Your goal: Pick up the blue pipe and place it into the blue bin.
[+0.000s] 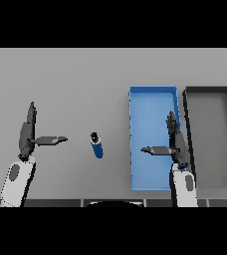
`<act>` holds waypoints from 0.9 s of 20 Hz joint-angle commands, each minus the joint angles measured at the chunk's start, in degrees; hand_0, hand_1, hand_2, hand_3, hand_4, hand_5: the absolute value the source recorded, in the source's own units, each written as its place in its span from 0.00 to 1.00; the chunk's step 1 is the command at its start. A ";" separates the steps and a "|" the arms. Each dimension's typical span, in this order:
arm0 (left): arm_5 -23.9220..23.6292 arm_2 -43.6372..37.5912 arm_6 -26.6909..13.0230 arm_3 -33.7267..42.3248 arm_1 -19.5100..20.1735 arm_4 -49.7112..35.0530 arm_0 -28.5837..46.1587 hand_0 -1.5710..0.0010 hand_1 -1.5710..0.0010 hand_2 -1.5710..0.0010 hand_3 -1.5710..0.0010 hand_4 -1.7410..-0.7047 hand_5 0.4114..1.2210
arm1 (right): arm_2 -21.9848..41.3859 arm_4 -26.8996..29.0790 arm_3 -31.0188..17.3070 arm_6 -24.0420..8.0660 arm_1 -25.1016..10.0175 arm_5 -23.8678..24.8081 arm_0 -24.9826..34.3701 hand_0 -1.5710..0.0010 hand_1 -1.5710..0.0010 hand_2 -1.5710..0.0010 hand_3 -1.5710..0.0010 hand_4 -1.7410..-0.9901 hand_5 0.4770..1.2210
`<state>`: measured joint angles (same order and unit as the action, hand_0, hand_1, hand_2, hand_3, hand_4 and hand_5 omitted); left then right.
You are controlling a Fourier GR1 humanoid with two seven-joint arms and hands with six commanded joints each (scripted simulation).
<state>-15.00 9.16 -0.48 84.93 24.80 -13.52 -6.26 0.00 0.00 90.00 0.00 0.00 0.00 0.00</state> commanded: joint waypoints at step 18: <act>22.04 5.79 10.84 3.88 11.81 -0.80 5.93 1.00 1.00 1.00 1.00 0.70 0.21 | 6.26 -8.62 7.81 3.23 -6.64 -3.17 -5.87 1.00 1.00 1.00 1.00 0.70 0.15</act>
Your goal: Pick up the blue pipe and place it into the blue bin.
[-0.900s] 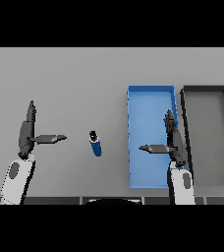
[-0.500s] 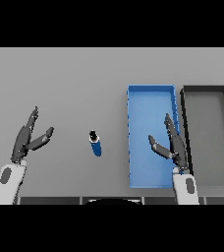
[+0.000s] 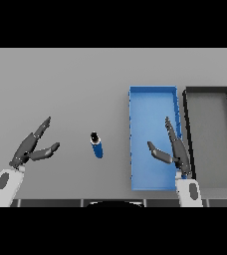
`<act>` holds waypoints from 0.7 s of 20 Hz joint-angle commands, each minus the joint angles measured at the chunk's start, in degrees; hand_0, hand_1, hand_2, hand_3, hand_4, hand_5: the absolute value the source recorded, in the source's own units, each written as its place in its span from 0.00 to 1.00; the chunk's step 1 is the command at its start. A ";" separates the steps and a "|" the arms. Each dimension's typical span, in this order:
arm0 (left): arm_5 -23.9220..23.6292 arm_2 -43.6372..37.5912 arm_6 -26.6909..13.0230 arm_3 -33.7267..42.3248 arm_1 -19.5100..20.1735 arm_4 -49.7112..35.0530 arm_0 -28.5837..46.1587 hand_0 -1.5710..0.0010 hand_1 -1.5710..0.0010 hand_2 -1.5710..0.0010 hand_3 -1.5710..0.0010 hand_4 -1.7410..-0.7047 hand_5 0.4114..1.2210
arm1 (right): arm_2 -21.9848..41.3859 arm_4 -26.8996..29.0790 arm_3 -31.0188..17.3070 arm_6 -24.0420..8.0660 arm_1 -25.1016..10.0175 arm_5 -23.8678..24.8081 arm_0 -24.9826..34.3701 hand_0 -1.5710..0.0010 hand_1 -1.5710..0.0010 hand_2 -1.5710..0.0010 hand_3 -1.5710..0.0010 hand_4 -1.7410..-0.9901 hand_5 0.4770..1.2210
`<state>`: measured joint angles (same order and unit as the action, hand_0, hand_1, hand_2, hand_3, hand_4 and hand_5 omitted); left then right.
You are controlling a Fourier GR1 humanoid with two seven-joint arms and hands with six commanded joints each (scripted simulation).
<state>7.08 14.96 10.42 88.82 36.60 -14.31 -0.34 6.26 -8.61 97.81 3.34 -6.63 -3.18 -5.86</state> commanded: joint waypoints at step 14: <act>6.90 13.07 -6.35 4.06 -5.34 5.59 -2.06 1.00 1.00 1.00 1.00 0.60 0.04 | -0.52 1.25 -0.08 2.52 -0.20 -0.93 -0.26 1.00 1.00 1.00 1.00 0.63 0.19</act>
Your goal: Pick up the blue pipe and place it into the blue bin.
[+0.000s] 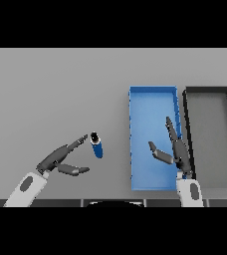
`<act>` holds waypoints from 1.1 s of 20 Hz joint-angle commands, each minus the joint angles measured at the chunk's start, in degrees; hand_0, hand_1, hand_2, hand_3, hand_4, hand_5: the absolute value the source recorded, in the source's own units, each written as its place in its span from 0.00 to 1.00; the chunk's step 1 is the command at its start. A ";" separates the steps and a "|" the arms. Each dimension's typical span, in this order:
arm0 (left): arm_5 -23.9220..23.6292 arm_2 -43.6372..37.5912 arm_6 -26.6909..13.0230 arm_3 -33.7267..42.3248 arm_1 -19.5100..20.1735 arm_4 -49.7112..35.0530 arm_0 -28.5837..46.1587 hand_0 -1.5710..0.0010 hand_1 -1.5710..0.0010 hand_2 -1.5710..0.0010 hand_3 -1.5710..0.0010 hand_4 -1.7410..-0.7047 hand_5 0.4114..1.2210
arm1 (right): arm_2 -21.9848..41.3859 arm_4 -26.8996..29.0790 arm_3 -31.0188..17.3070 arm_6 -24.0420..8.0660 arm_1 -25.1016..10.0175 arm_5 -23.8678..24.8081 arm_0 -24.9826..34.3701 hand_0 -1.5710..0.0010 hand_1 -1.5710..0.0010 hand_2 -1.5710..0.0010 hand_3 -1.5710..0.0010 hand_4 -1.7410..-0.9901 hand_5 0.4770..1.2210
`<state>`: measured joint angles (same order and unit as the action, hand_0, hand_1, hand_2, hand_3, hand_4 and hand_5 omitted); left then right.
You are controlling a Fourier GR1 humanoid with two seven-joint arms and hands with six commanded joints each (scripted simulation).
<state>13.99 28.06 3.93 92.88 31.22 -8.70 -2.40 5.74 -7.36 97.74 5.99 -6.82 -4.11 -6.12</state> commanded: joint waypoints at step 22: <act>-2.88 1.45 2.77 -16.71 -20.88 -0.28 -9.71 0.37 0.32 0.28 0.30 0.20 0.75 | -0.85 0.69 0.06 -0.82 -0.24 -0.11 -0.07 1.00 1.00 1.00 1.00 0.64 0.18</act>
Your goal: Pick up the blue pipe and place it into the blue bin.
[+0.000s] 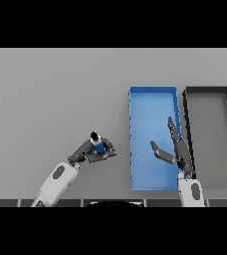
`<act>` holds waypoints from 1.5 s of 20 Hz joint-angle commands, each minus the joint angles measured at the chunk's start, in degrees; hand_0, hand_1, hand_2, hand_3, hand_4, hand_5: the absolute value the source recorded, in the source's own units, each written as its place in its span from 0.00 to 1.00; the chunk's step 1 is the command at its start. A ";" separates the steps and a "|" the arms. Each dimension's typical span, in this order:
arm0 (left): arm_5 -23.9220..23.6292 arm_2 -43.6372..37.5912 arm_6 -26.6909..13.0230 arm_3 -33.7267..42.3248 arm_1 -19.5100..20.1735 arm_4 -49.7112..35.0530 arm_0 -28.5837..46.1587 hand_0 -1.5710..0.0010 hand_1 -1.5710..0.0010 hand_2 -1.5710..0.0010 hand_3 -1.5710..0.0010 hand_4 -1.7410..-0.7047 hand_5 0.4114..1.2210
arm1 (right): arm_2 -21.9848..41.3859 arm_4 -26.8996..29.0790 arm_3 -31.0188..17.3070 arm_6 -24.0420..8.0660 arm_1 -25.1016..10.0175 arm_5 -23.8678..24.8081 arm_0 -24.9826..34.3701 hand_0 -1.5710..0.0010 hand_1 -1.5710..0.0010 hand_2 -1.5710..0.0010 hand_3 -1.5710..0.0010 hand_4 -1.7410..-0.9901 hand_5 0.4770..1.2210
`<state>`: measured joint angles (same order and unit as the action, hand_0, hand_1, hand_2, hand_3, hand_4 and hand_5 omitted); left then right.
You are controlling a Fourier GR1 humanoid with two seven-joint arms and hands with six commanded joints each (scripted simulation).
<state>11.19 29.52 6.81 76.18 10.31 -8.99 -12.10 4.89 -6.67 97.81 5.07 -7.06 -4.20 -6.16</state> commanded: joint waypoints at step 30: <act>-0.48 3.91 -4.57 16.48 0.46 0.74 -3.70 0.00 0.00 0.00 0.08 0.01 1.00 | 0.94 -1.46 4.24 2.54 0.80 1.39 -5.85 1.00 1.00 1.00 1.00 0.72 0.19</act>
<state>10.82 33.43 2.39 92.68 10.78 -8.37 -15.81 5.83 -8.12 102.05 7.71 -6.25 -2.82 -12.01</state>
